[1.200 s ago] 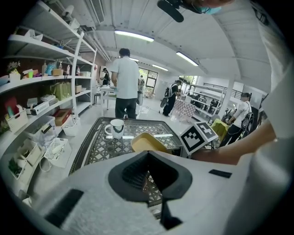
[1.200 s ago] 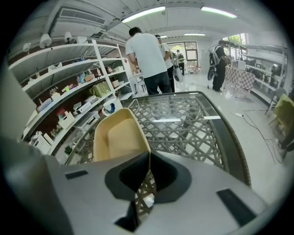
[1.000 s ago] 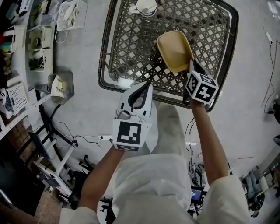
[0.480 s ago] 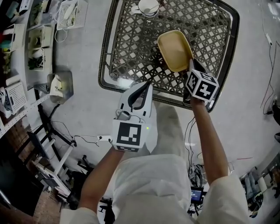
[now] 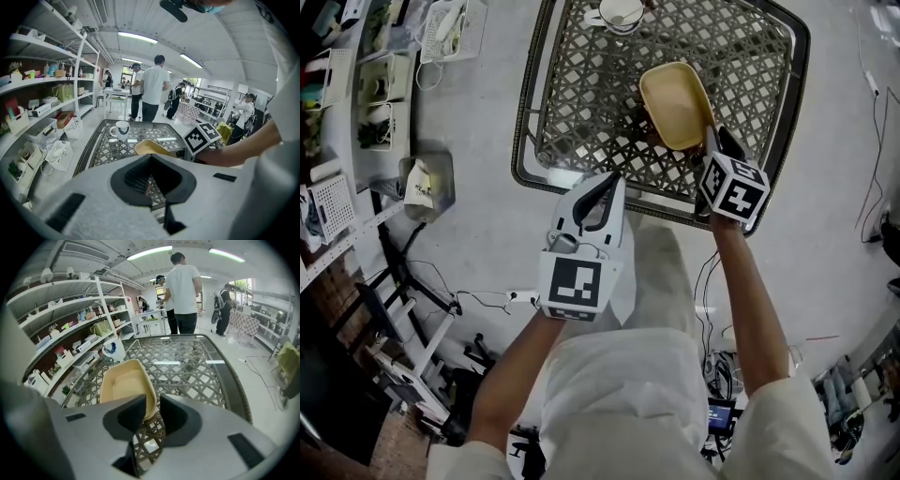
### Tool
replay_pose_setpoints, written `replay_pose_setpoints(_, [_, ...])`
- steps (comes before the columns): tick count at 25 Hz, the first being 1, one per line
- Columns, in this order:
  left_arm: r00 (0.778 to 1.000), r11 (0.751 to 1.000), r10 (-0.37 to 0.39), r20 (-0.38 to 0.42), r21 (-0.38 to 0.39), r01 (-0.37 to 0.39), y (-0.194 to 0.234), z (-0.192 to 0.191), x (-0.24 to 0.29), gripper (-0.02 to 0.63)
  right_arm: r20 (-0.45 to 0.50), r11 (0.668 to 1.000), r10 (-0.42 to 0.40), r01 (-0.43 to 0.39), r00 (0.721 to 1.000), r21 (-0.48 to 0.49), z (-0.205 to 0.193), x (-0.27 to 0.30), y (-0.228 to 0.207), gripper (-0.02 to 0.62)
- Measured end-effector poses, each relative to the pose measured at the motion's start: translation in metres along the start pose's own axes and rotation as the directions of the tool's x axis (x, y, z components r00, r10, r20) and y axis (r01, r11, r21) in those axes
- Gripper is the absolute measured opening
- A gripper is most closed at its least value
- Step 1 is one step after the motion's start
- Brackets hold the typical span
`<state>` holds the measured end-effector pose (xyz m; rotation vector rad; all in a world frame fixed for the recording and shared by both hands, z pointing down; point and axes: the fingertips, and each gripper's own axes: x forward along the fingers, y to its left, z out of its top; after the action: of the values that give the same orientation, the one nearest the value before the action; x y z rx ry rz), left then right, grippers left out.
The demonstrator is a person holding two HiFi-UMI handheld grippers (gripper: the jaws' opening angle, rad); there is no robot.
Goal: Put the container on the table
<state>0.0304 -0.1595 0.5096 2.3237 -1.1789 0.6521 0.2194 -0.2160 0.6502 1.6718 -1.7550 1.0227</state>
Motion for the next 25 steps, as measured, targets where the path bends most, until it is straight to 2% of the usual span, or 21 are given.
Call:
replay_pose_setpoints(6, [1.000, 1.000, 0.000, 0.016, 0.013, 0.000, -0.001, 0.009, -0.011, 0.020, 0.049, 0.998, 0.042, -0.039, 0.998, -0.045, 0.014, -0.029, 0.007, 0.034])
replay_pose_setpoints(16, [0.999, 1.000, 0.010, 0.041, 0.021, -0.011, -0.002, 0.039, -0.044, 0.020, 0.161, 0.987, 0.120, -0.100, 0.980, -0.126, 0.057, -0.122, 0.027, 0.018])
replay_pose_setpoints(21, [0.995, 0.999, 0.027, 0.092, 0.027, -0.029, 0.000, 0.065, -0.069, 0.020, 0.241, 0.981, 0.161, -0.127, 0.957, -0.150, 0.080, -0.183, 0.039, 0.017])
replay_pose_setpoints(25, [0.992, 0.999, 0.044, 0.121, -0.003, -0.044, 0.006, 0.081, -0.094, 0.020, 0.272, 0.975, 0.184, -0.142, 0.945, -0.169, 0.084, -0.225, 0.055, 0.017])
